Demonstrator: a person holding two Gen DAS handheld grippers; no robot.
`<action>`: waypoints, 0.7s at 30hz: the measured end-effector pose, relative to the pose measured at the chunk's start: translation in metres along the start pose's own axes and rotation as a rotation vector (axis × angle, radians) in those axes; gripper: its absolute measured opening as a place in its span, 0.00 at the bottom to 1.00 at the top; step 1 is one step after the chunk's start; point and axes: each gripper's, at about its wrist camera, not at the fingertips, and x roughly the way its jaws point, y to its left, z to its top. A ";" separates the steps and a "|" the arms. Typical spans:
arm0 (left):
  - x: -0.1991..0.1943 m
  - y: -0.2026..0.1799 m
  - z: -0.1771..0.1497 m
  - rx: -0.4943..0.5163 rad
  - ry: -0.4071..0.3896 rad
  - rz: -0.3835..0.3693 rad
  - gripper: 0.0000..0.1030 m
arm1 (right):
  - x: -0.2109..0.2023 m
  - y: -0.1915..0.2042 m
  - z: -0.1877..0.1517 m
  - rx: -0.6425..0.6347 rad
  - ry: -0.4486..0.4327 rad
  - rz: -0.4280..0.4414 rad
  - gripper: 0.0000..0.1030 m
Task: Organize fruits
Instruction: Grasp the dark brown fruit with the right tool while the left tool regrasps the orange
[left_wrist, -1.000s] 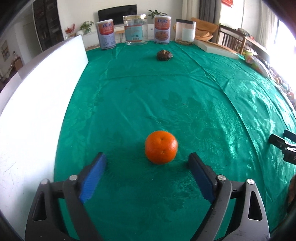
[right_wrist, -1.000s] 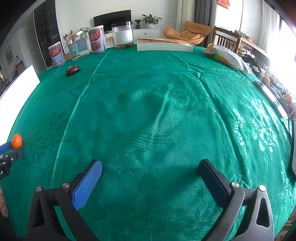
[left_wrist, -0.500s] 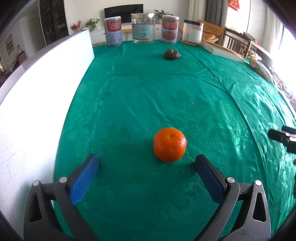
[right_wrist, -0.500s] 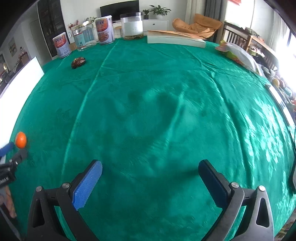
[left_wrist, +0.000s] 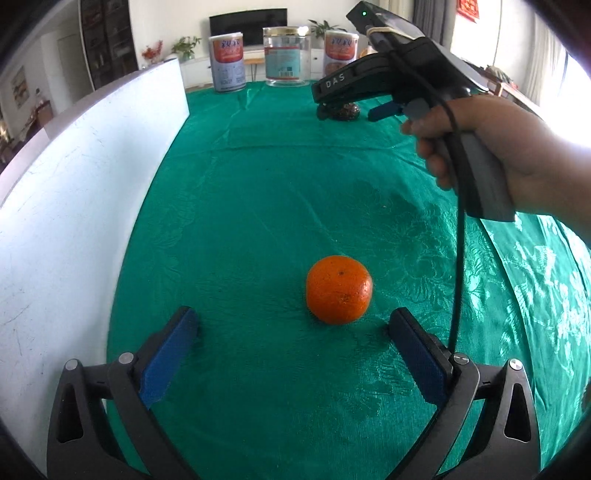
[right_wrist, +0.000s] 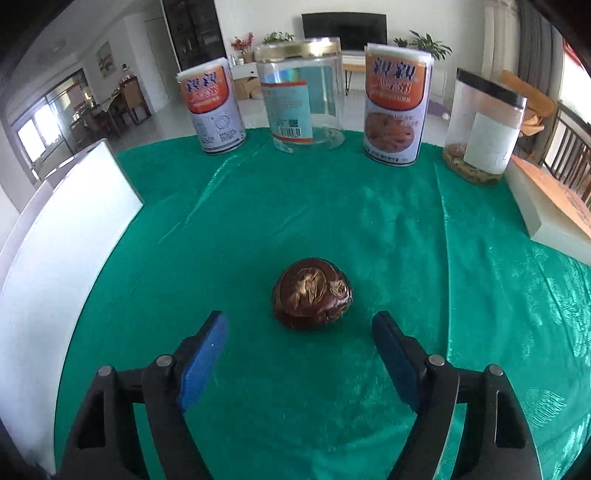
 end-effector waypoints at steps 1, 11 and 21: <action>0.000 0.000 0.000 0.000 0.000 0.000 1.00 | 0.001 0.001 0.001 -0.004 0.002 -0.024 0.50; 0.000 -0.001 0.000 -0.001 0.000 0.001 1.00 | -0.091 -0.037 -0.093 0.101 0.005 0.072 0.43; 0.000 -0.001 0.000 -0.002 0.000 0.001 1.00 | -0.193 -0.045 -0.252 0.132 -0.031 -0.153 0.43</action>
